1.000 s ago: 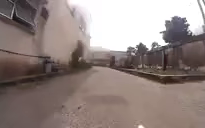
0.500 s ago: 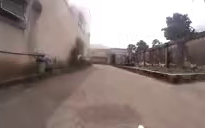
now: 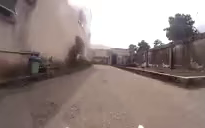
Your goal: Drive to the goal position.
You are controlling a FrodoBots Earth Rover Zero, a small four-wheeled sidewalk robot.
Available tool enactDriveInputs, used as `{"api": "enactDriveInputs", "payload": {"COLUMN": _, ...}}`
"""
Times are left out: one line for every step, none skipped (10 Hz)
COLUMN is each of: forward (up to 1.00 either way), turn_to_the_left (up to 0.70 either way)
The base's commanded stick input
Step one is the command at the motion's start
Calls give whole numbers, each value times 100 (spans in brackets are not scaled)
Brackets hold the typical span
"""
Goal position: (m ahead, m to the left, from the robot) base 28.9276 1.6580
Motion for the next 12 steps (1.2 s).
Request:
{"api": "enactDriveInputs", "payload": {"forward": 100, "turn_to_the_left": 0}}
{"api": "enactDriveInputs", "payload": {"forward": 100, "turn_to_the_left": 0}}
{"api": "enactDriveInputs", "payload": {"forward": 100, "turn_to_the_left": 0}}
{"api": "enactDriveInputs", "payload": {"forward": 100, "turn_to_the_left": 0}}
{"api": "enactDriveInputs", "payload": {"forward": 100, "turn_to_the_left": 0}}
{"api": "enactDriveInputs", "payload": {"forward": 100, "turn_to_the_left": 0}}
{"api": "enactDriveInputs", "payload": {"forward": 100, "turn_to_the_left": 0}}
{"api": "enactDriveInputs", "payload": {"forward": 100, "turn_to_the_left": 0}}
{"api": "enactDriveInputs", "payload": {"forward": 100, "turn_to_the_left": 0}}
{"api": "enactDriveInputs", "payload": {"forward": 100, "turn_to_the_left": 0}}
{"api": "enactDriveInputs", "payload": {"forward": 100, "turn_to_the_left": 0}}
{"api": "enactDriveInputs", "payload": {"forward": 100, "turn_to_the_left": 0}}
